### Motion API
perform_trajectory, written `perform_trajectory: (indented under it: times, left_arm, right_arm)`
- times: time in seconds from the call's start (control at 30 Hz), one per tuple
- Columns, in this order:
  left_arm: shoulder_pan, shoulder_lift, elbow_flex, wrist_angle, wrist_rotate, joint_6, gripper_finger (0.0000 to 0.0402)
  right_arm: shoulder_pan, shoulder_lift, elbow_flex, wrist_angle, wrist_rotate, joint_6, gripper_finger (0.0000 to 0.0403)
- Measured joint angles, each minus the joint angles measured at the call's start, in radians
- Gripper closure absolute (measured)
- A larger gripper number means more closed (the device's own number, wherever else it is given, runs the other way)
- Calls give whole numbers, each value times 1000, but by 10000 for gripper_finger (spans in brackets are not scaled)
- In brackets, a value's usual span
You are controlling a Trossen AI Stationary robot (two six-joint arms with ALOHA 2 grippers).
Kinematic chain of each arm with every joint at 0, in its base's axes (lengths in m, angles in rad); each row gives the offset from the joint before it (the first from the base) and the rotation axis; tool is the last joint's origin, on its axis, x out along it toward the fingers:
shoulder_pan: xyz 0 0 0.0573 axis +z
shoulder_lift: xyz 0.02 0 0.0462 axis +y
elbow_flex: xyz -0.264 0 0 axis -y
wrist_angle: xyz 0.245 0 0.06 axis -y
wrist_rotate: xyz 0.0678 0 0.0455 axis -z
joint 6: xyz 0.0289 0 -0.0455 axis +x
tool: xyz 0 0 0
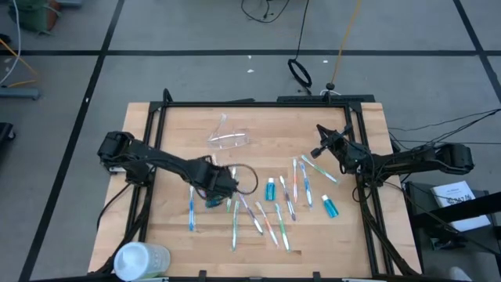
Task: Pick & Place toothbrushing station
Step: Put the blue mouthwash into the transparent organizer
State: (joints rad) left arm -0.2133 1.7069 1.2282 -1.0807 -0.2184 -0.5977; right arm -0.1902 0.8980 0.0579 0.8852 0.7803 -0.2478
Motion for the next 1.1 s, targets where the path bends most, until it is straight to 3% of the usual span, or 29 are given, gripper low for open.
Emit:
perform_trajectory:
  times: [0.13,0.33,0.6,1.1]
  left_arm:
    - [25,7,-24,105,104,-314,190]
    - [20,26,-85,153,154,-463,190]
    - [23,63,-98,204,125,-481,190]
    - [24,189,-91,241,193,-443,204]
  right_arm:
    - [0,0,0,0,0,-1,402]
    - [0,0,0,0,0,0,401]
    - [0,0,0,1,0,0,401]
    - [0,0,0,1,0,0,402]
